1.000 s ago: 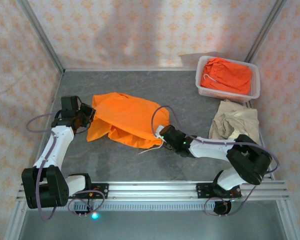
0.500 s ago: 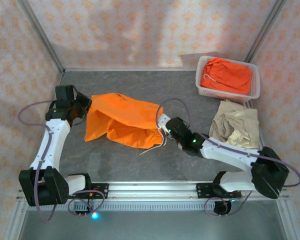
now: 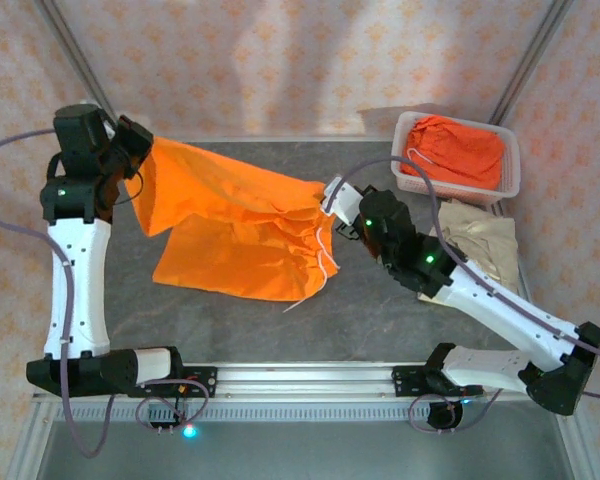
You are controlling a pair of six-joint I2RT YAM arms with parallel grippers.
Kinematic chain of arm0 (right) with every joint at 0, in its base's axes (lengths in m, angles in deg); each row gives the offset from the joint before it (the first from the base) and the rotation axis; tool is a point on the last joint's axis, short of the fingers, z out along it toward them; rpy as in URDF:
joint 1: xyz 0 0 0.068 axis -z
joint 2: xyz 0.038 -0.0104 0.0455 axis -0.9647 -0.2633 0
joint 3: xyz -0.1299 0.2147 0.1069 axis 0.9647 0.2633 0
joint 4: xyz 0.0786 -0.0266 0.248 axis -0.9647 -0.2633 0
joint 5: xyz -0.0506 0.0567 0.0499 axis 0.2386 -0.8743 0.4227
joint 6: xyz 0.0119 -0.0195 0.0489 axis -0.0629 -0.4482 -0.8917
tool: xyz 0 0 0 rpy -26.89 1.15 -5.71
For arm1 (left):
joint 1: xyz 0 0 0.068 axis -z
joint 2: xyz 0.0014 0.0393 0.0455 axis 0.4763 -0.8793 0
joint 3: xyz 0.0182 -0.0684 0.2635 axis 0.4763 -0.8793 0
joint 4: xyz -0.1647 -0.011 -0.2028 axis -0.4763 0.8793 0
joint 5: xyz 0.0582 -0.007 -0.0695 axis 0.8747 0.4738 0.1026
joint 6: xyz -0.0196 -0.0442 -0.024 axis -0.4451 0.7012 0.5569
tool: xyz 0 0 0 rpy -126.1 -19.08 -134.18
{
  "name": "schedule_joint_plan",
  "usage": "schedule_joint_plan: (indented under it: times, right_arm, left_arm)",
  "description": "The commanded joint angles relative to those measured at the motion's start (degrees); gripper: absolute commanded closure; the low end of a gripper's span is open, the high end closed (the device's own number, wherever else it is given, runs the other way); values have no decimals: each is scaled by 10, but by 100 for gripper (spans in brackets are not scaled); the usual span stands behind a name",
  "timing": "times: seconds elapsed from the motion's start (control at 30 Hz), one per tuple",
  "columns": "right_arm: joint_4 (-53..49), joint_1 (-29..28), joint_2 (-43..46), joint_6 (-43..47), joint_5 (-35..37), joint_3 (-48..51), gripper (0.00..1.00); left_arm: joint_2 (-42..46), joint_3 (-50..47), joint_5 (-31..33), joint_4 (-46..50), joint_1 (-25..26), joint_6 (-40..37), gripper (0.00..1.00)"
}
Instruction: Fold and stack the shorts
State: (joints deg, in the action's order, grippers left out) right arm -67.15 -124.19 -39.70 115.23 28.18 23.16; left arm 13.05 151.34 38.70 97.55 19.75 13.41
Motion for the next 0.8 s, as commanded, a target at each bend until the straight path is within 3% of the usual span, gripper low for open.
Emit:
schedule_joint_plan:
  times: [0.0, 0.57, 0.67, 0.77]
  right_arm:
    - [-46, 1, 26, -1, -37, -52, 100]
    - [-118, -71, 14, -96, -213, -280, 100]
    - [-119, -74, 11, -127, -195, -287, 100]
    - [-137, -74, -1, -168, -104, -286, 100]
  left_arm:
    - [-5, 75, 29, 36, -5, -47, 100]
    - [-96, 428, 37, 106, -5, -78, 100]
    - [-105, 456, 29, 102, -5, -68, 100]
    - [-116, 451, 17, 100, -5, -58, 100]
